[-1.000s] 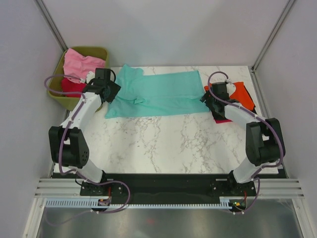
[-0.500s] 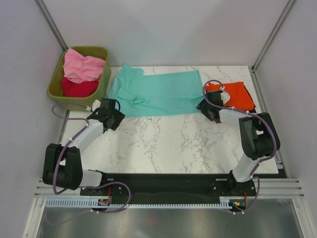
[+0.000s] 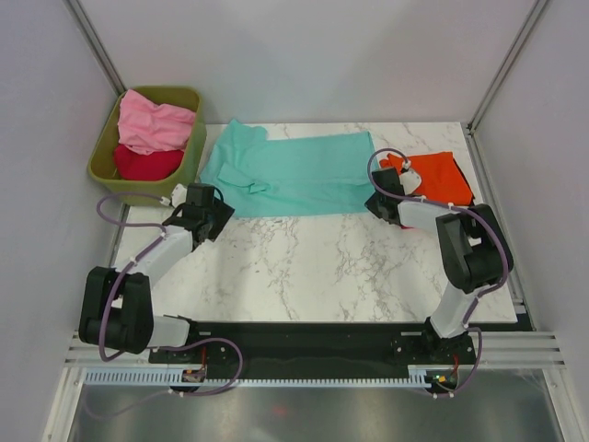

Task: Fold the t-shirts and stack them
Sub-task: Fold the tshirt

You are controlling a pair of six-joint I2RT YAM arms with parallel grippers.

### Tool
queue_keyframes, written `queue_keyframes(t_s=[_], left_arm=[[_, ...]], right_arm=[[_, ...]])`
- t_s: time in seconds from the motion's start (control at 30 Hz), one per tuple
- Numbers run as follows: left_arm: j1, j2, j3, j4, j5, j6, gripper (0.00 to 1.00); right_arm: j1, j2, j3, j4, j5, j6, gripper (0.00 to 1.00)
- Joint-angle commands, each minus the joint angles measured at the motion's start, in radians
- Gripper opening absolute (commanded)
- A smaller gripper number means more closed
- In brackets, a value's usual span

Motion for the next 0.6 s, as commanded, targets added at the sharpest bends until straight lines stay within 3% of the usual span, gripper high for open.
queue_keyframes(t_s=[0.0,0.57], left_arm=[[0.000,0.008,-0.024,0.106,0.004,-0.013,0.68],[0.000,0.223,0.026,0.230,-0.022,-0.041,0.66]], right_arm=[[0.022,-0.120,-0.039,-0.016,0.035,0.007,0.00],[0.022,-0.177,-0.104,-0.015,-0.021,-0.002,0.00]])
